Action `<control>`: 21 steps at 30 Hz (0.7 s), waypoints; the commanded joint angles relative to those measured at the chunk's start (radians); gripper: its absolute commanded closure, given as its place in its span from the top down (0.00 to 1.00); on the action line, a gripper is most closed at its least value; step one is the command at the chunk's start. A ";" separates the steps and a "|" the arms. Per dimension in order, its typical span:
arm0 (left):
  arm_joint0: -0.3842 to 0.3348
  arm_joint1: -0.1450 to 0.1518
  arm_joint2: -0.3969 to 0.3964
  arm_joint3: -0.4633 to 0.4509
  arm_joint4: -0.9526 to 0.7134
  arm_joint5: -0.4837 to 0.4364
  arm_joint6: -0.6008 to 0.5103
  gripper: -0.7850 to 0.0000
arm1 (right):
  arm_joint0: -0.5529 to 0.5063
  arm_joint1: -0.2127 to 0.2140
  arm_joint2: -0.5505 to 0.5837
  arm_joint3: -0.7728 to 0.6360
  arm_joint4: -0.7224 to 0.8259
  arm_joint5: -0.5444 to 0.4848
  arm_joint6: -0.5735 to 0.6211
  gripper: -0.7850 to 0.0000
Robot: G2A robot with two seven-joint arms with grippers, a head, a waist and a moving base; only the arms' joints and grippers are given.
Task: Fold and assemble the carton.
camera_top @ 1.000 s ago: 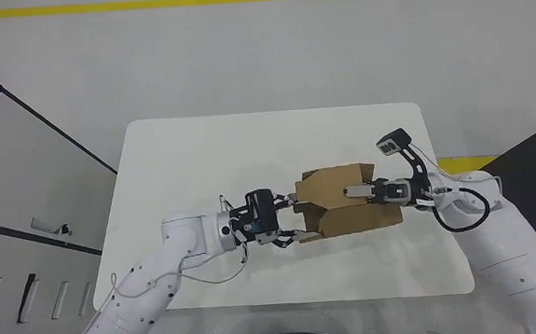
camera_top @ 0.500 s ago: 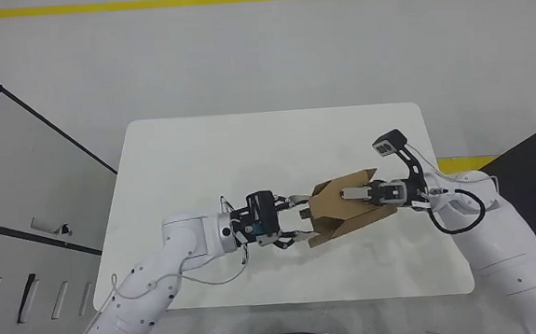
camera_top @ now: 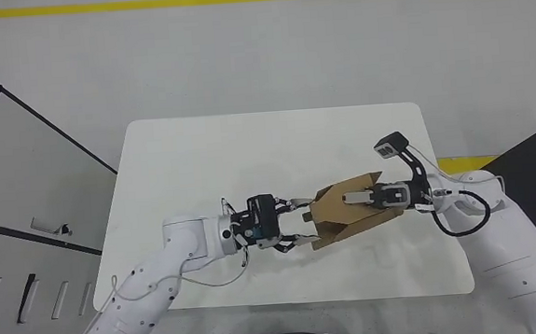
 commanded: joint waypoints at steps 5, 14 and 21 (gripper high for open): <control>-0.003 -0.001 0.012 0.004 0.001 -0.004 0.004 0.61 | -0.005 0.001 -0.002 -0.006 0.020 -0.010 -0.010 0.00; -0.005 -0.001 0.013 0.026 -0.026 0.001 0.020 0.58 | -0.005 -0.002 -0.015 -0.012 0.067 -0.016 -0.016 0.00; -0.002 0.000 0.012 0.030 -0.038 0.001 0.033 0.56 | -0.010 -0.002 -0.009 -0.021 0.093 -0.011 -0.011 0.00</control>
